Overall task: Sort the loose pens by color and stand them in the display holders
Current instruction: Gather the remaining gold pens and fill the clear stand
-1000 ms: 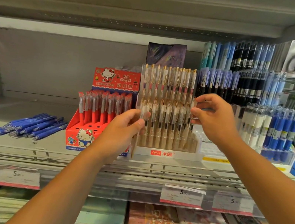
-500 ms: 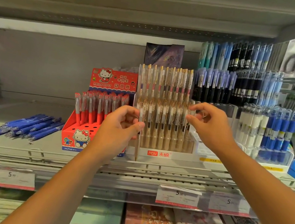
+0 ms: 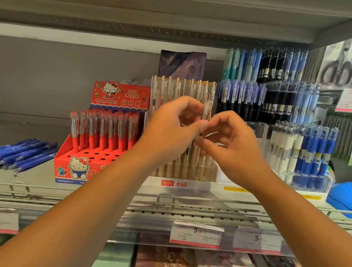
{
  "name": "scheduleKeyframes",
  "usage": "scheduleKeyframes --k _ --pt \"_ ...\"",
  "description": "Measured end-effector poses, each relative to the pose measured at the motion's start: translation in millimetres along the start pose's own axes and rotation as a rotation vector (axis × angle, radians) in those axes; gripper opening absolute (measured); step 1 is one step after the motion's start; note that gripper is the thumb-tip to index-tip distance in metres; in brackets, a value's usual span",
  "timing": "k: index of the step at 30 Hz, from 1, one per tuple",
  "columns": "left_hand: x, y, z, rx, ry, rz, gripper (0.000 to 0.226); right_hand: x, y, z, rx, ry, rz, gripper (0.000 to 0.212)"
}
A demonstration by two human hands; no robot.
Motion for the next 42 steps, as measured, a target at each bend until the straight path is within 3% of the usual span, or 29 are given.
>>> scheduleKeyframes --k 2,4,6,10,14,27,32,42 --pt "3.3 6.5 -4.7 0.096 0.229 -0.023 0.03 -7.9 0.3 2.4 -0.001 -0.033 0.031 0.036" --pt "5.3 13.9 -13.6 0.244 0.615 -0.074 0.054 -17.9 0.4 7.6 0.017 -0.092 0.093 0.042" --pt "7.5 20.4 -23.3 0.28 0.886 -0.129 0.073 -26.9 0.8 15.9 0.038 -0.157 0.17 0.051" --pt "17.6 25.4 -43.8 0.229 1.084 -0.239 0.089 -32.9 -0.6 35.2 0.06 -0.225 0.26 0.068" --pt "22.6 23.8 -57.0 0.27 1.128 -0.236 0.091 -31.8 1.5 45.8 0.047 -0.333 0.239 0.08" --pt "28.6 21.9 -64.9 0.332 1.127 -0.124 0.088 -28.2 1.3 61.2 0.212 -0.499 0.068 0.072" --pt "28.6 21.0 -63.7 0.32 1.113 -0.134 0.088 -24.8 -2.8 59.2 0.243 -0.553 -0.009 0.07" --pt "26.9 21.1 -57.4 0.275 1.089 -0.209 0.089 -20.2 -9.3 51.0 0.246 -0.613 -0.003 0.072"
Point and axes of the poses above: each hand's wrist, its own y-axis towards the middle knuckle, its own x-axis out of the palm, z = x × y, the point moved 1 cm from there along y, towards the middle knuckle, and after that the axes turned 10 degrees about y, right-handed, at the moved point
